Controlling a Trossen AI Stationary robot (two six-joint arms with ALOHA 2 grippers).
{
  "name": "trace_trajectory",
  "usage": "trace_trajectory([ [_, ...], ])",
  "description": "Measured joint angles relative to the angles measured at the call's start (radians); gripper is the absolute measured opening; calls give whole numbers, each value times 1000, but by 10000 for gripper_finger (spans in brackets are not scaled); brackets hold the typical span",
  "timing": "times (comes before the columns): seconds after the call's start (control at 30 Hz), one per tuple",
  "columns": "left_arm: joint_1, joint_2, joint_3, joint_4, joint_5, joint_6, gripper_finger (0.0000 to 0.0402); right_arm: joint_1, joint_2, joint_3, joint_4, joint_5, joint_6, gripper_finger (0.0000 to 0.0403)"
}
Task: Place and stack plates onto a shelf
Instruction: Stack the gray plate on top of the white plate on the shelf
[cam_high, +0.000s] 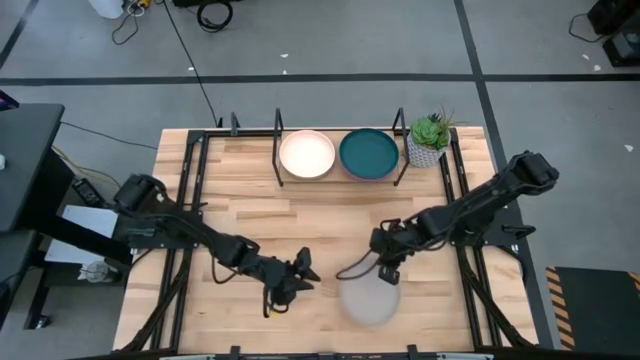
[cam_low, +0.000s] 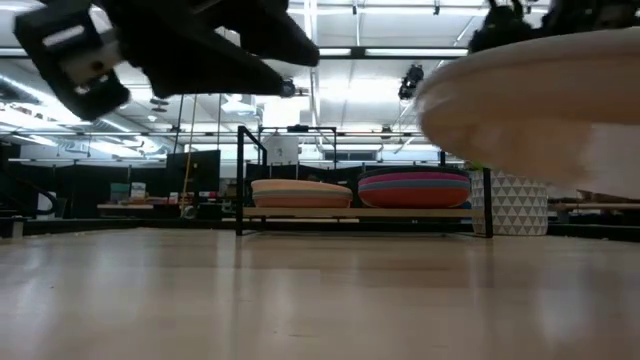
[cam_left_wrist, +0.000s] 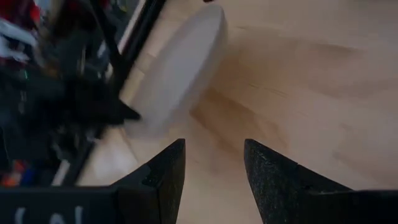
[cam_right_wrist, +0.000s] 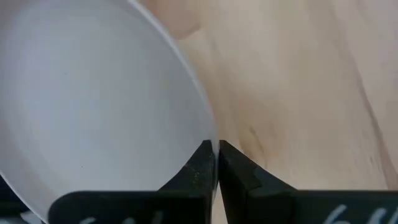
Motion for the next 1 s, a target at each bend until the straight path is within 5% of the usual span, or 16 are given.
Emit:
trace_trajectory([
  [0.43, 61, 106, 0, 179, -2, 315, 172, -105, 34, 0, 86, -55, -9, 19],
  [1.0, 87, 112, 4, 216, 94, 409, 172, -156, 34, 0, 233, -101, -93, 21],
])
